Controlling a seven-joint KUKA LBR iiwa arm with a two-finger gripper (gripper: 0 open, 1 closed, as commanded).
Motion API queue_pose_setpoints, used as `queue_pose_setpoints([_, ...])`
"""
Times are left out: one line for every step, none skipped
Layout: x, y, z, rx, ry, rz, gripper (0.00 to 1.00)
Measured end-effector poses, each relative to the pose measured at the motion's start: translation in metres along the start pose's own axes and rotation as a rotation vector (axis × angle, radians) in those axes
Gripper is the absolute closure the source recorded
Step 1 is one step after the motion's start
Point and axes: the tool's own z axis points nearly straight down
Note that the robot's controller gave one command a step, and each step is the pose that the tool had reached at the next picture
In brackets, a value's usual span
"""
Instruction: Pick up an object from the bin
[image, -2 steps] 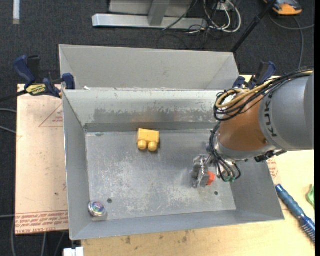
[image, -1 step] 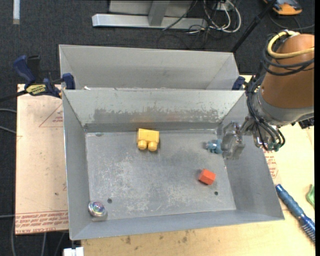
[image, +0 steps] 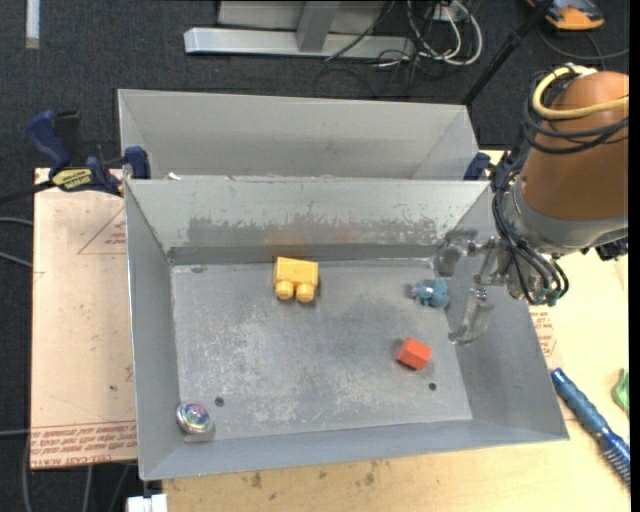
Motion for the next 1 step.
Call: queue_pose_setpoints([0.0152, -0.0105, 0.1926, 0.000, 0.010, 0.159, 0.00])
